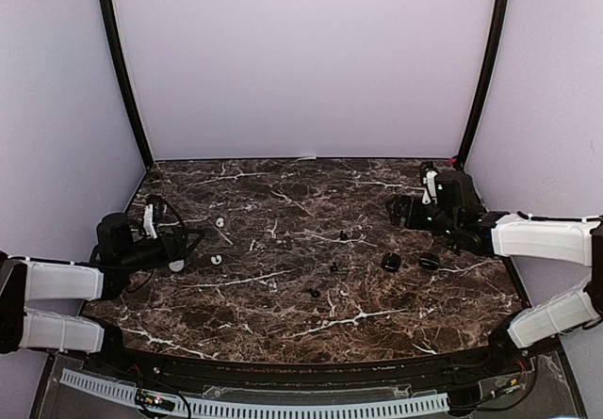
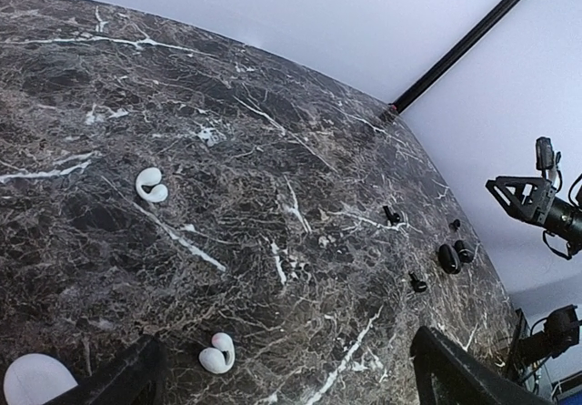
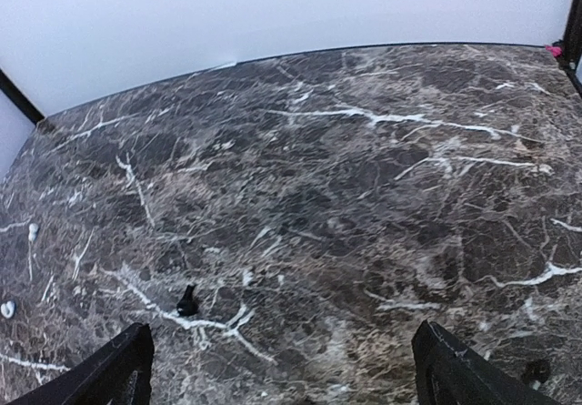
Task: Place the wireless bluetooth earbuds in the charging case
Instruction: Adjust the charging case at the center of the board.
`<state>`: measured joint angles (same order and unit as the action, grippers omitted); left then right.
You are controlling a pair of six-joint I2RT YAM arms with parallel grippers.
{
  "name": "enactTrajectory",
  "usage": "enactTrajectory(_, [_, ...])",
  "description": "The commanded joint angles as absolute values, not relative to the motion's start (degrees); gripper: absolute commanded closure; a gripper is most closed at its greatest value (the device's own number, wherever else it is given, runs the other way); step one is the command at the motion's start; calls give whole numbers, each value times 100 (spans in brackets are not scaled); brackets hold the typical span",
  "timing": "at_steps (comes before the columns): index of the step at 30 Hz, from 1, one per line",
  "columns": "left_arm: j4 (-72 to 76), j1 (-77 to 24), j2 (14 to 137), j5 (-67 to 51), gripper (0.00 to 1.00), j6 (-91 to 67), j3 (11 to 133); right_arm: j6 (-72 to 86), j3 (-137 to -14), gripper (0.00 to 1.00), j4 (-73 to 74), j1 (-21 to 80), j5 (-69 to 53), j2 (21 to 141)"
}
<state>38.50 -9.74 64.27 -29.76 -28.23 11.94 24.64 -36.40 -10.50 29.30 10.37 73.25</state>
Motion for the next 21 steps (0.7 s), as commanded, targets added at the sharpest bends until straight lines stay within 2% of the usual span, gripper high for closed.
enactTrajectory(1, [4113,-1029,6477,-3313,5,-2676,1294,2146,-4144,1,-177,3495,1505,7596])
enactTrajectory(13, [3946,-1042,5839,-2903,5,-2512,1020,2487,-4531,3,1992,3646,1009,7496])
enactTrajectory(21, [3919,-1034,5662,-2819,5,-2486,949,2572,-4548,15,2570,3831,801,7802])
